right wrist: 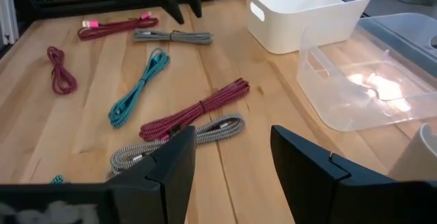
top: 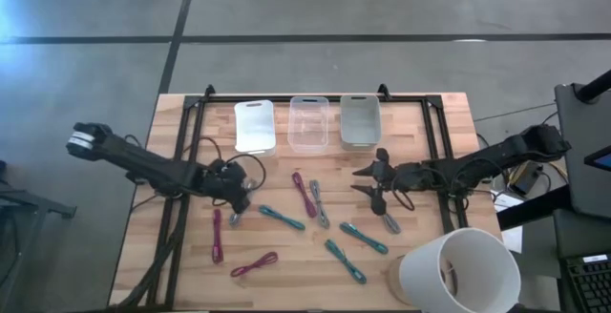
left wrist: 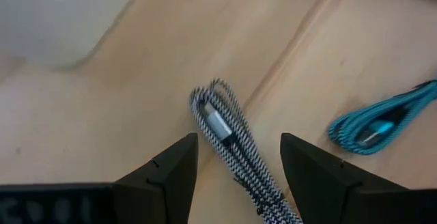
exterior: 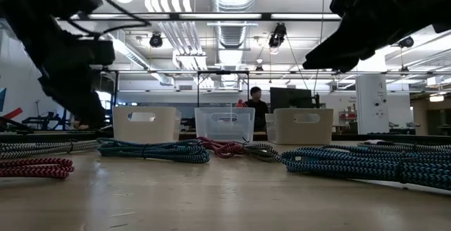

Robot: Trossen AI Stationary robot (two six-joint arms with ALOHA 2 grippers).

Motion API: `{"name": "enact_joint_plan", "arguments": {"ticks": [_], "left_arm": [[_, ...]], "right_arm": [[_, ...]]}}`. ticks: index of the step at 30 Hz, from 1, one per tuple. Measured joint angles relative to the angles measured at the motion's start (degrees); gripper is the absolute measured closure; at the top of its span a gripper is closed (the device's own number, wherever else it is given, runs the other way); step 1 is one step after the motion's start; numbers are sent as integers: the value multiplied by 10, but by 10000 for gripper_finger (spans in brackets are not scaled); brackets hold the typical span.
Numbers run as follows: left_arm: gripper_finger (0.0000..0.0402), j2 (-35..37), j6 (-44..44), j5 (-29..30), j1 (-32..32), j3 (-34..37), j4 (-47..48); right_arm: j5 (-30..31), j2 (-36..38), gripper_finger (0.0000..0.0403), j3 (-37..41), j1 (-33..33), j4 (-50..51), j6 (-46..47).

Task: Pick & Place USB Port
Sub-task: Put the left gray charger cable into the white bin

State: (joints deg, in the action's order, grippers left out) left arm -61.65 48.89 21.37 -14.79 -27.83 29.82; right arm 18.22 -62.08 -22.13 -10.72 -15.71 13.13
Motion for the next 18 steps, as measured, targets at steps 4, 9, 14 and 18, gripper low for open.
{"name": "enact_joint_plan", "arguments": {"ticks": [4, 9, 14, 18], "left_arm": [[193, -45, 24, -11, 0, 0, -2], [193, -95, 46, -9, 0, 0, -7], [206, -121, 74, -14, 0, -3, -15], [256, -123, 118, -18, 1, -2, -19]], "right_arm": [[0, 3, 216, 0, 0, 0, 0], [0, 1, 216, 0, 0, -1, -2], [0, 1, 216, 0, 0, 0, -1], [0, 1, 216, 0, 0, 0, 0]]}}
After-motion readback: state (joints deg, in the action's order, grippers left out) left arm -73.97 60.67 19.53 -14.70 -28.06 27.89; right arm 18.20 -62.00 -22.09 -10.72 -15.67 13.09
